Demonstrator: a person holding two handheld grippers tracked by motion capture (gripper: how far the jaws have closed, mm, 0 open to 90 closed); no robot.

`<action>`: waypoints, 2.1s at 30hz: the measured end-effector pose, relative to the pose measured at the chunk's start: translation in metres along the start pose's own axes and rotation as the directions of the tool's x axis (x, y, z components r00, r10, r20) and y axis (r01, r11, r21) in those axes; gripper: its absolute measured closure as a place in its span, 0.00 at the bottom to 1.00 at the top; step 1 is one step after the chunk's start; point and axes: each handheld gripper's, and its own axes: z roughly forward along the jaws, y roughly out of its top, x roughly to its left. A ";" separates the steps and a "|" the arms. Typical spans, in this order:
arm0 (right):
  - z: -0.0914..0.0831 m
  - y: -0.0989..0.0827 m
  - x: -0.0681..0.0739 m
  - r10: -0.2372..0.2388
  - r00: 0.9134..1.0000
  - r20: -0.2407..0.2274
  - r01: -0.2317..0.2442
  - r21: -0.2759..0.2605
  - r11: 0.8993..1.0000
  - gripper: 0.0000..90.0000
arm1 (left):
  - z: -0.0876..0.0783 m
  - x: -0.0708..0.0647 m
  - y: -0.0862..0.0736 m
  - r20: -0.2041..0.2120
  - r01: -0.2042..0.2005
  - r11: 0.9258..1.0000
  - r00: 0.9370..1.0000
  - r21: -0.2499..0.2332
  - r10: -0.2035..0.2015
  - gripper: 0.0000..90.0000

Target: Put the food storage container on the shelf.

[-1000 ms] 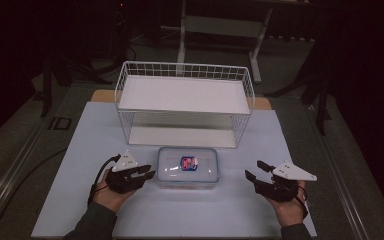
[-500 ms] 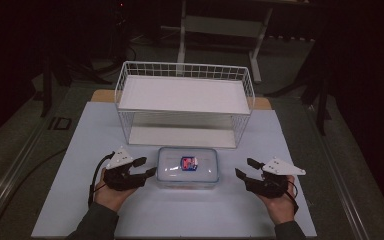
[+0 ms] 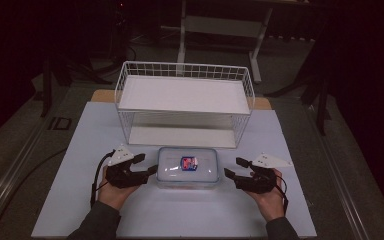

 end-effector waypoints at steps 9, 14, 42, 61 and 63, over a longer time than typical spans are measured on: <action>0.020 0.004 0.003 0.072 0.996 -0.056 -0.071 0.022 0.997 0.28 | 0.013 -0.001 0.001 0.014 0.039 0.999 0.999 0.019 -0.039 0.30; 0.033 0.004 0.005 0.109 0.991 -0.074 -0.105 0.059 0.993 0.26 | 0.025 -0.001 0.000 0.033 0.047 0.998 0.998 0.051 -0.048 0.28; 0.069 -0.011 -0.016 0.383 0.899 -0.211 -0.338 0.221 0.915 0.17 | 0.051 0.013 -0.008 0.214 0.222 0.955 0.941 0.195 -0.262 0.16; 0.060 -0.016 -0.017 0.450 0.857 -0.251 -0.403 0.216 0.889 0.32 | 0.042 0.008 -0.006 0.210 0.270 0.933 0.923 0.239 -0.321 0.25; 0.057 -0.016 -0.018 0.443 0.859 -0.255 -0.401 0.201 0.894 0.37 | 0.037 0.011 -0.006 0.217 0.285 0.933 0.918 0.219 -0.332 0.33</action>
